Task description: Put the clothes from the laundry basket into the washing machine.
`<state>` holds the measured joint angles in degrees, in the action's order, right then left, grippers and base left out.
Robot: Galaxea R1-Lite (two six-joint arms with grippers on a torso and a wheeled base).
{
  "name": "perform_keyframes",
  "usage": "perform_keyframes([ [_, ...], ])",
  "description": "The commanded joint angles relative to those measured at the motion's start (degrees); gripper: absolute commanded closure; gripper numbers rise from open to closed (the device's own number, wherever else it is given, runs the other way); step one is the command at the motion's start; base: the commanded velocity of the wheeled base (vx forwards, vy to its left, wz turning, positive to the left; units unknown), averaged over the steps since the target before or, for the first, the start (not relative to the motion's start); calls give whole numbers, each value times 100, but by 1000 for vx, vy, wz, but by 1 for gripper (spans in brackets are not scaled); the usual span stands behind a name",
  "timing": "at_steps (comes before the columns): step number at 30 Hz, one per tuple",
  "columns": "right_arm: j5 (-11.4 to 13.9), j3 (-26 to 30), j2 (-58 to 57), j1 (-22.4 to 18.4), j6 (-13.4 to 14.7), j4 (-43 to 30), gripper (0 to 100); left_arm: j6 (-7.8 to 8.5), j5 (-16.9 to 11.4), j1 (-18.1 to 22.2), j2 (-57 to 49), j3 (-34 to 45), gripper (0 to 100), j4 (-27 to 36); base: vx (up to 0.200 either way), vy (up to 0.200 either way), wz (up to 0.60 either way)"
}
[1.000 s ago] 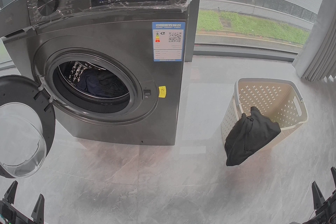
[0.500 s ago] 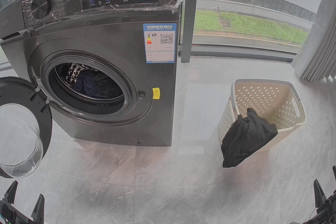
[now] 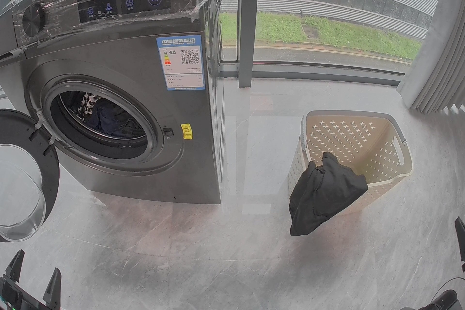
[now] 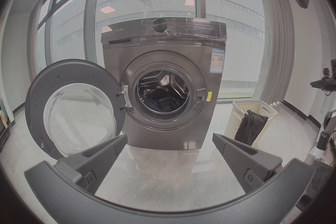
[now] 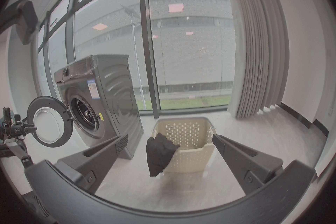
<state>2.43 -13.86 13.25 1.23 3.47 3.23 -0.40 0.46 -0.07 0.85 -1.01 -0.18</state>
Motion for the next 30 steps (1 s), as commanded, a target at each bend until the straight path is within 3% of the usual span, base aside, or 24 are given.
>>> perform_keyframes([
  [1,127,-55,1259,61,66,90,0,-13,6,-1,-68,101,0,-8,0,-200,0],
  [9,320,94,1417,53,197,178,0,5,6,-1,-68,101,0,1,0,-200,0],
  [18,329,191,1382,61,189,187,0,5,15,-10,-68,101,0,1,0,0,0],
  [24,417,182,1479,61,189,187,0,5,24,-10,-68,101,0,1,-200,0,0],
  [30,504,-29,1892,61,171,283,0,5,15,-10,-68,101,0,1,0,0,0],
])
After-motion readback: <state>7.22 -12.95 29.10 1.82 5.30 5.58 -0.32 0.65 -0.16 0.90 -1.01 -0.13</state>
